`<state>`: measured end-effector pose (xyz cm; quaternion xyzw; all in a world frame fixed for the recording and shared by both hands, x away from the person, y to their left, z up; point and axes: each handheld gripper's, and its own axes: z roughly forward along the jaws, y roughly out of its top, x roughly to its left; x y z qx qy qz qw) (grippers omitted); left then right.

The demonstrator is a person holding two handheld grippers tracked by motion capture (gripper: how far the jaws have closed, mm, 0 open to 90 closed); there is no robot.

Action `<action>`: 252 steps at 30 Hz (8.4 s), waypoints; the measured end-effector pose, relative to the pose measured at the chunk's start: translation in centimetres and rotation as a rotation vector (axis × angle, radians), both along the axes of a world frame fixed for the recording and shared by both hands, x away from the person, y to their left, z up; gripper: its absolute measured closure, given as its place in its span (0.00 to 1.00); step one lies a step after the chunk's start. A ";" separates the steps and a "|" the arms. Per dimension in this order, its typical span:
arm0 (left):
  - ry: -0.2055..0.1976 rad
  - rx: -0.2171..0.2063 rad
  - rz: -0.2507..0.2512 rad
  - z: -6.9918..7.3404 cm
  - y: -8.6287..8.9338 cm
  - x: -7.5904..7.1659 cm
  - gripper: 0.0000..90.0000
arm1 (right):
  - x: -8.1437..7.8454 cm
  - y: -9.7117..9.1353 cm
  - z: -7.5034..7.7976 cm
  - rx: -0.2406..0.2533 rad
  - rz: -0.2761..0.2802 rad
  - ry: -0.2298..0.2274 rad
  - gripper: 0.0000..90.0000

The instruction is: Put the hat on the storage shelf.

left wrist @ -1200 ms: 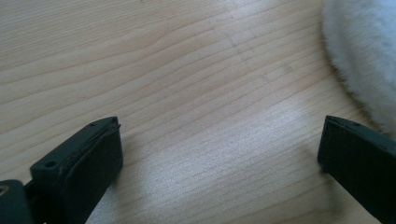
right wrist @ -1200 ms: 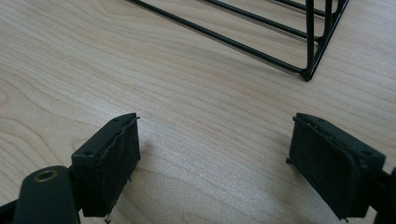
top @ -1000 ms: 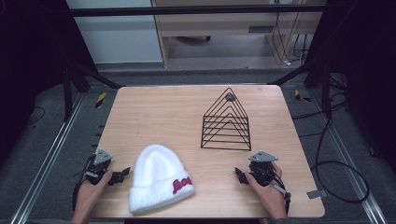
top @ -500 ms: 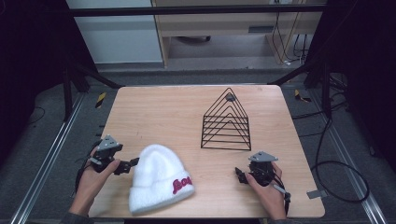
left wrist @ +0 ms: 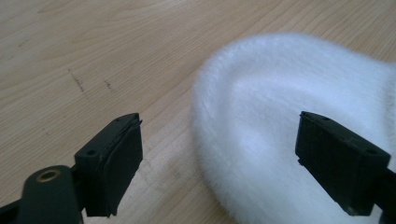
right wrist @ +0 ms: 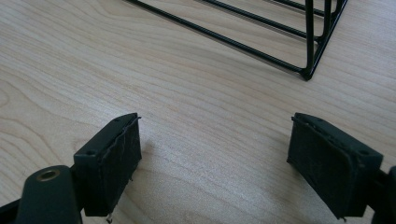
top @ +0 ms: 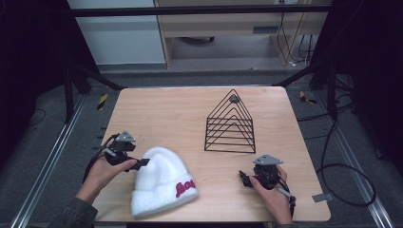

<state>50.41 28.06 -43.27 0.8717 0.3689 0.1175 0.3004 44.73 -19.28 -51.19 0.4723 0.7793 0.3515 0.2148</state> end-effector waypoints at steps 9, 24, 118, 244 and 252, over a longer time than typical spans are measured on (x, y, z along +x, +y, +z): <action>0.007 0.011 -0.020 -0.5 -0.9 0.7 0.25 | 0.0 0.0 0.0 -0.001 0.000 0.000 0.19; 0.067 0.059 0.001 -2.0 -2.1 2.7 0.48 | 0.0 0.0 0.0 0.002 -0.002 0.001 0.19; -0.556 -0.221 -0.324 24.7 -13.4 -2.0 0.90 | 2.2 6.4 18.3 0.153 0.342 -0.327 0.45; -0.344 -0.148 -0.336 11.6 -25.1 7.1 0.86 | 6.6 -3.6 8.8 -0.066 0.132 -0.087 0.85; -0.333 -0.148 -0.331 10.8 -25.1 7.0 0.82 | 6.1 -3.8 9.2 -0.045 0.097 -0.106 0.72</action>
